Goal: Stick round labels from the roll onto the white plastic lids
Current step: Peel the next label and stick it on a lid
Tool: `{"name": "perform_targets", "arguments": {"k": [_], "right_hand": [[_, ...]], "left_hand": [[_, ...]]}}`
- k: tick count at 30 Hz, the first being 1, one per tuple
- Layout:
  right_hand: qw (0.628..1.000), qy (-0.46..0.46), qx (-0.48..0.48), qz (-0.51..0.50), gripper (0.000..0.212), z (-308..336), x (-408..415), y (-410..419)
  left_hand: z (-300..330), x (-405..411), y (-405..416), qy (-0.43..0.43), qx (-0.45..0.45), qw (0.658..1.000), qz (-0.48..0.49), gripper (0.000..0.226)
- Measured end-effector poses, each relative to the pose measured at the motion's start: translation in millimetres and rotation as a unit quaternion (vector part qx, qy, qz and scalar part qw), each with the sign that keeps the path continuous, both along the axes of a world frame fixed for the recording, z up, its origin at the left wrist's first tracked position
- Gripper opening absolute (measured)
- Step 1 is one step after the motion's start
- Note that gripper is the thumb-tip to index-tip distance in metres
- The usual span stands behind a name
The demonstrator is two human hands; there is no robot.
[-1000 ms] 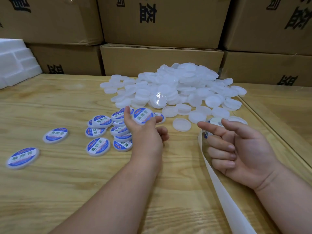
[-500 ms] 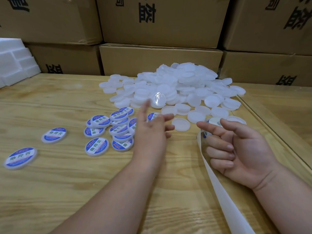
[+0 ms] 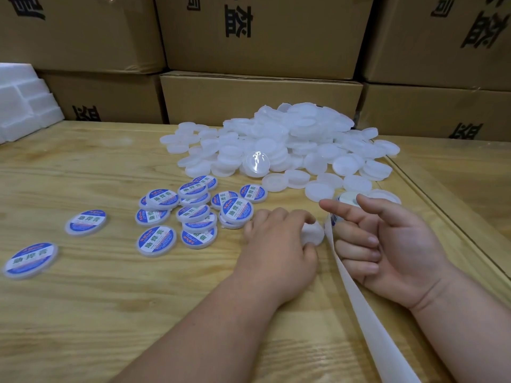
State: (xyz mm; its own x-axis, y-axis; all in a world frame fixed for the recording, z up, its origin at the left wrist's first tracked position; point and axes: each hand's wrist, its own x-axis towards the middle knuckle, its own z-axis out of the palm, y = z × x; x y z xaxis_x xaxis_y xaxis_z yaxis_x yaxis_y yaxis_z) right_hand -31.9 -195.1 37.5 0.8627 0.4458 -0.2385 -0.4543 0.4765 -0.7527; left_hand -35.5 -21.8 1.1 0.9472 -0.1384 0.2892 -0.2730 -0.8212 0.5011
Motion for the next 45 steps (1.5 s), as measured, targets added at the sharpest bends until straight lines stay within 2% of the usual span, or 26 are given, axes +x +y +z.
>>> {"name": "perform_targets", "arguments": {"k": [4,7,9,11,14,16,18,21,24,29,34,37,39,43,45], "right_hand": [[1.000,0.000,0.002,0.000,0.039,-1,1,0],[1.000,-0.010,-0.007,-0.010,0.025,-1,1,1],[0.999,-0.019,-0.022,-0.037,0.019,-1,1,2],[0.996,-0.026,-0.041,-0.072,0.021,-2,1,4],[0.992,-0.033,-0.065,-0.103,0.022,-3,0,7],[0.989,-0.045,-0.085,-0.113,0.022,-3,-1,10],[0.984,-0.055,-0.107,-0.131,0.020,-5,-1,13],[0.961,-0.084,-0.167,-0.204,0.025,-12,0,14],[0.917,-0.139,-0.250,-0.277,0.020,-18,1,14],[0.864,-0.174,-0.360,-0.307,0.014,-22,2,12],[0.857,-0.163,-0.376,-0.312,0.021,-18,0,14],[0.852,-0.172,-0.377,-0.318,0.015,-17,-2,16],[0.847,-0.180,-0.387,-0.316,0.022,-16,-3,16],[0.842,-0.189,-0.409,-0.295,0.017,-16,-5,14],[0.834,-0.198,-0.425,-0.290,0.022,-16,-5,14]], "left_hand": [[-2,0,-1,0.003,-0.002,1.000,0.001,0.017],[-3,0,-1,0.009,-0.010,1.000,-0.002,0.009],[-3,2,-1,0.022,-0.023,0.999,-0.002,0.011],[-1,2,-1,0.023,-0.057,0.998,-0.003,0.018],[5,0,1,0.001,-0.157,0.987,-0.016,0.025],[10,-5,2,-0.019,-0.219,0.973,-0.069,0.026],[13,-10,0,-0.052,-0.239,0.960,-0.138,0.025],[14,-14,-3,-0.071,-0.230,0.953,-0.182,0.020],[14,-15,-3,-0.056,-0.225,0.952,-0.202,0.022],[17,-18,-3,-0.001,-0.218,0.951,-0.217,0.020],[19,-21,-3,0.042,-0.193,0.952,-0.234,0.020],[19,-23,-3,0.057,-0.181,0.950,-0.246,0.020],[20,-23,-3,0.062,-0.177,0.950,-0.251,0.019],[19,-23,-2,0.076,-0.181,0.946,-0.258,0.019],[20,-23,-1,0.085,-0.191,0.940,-0.270,0.018]]}}
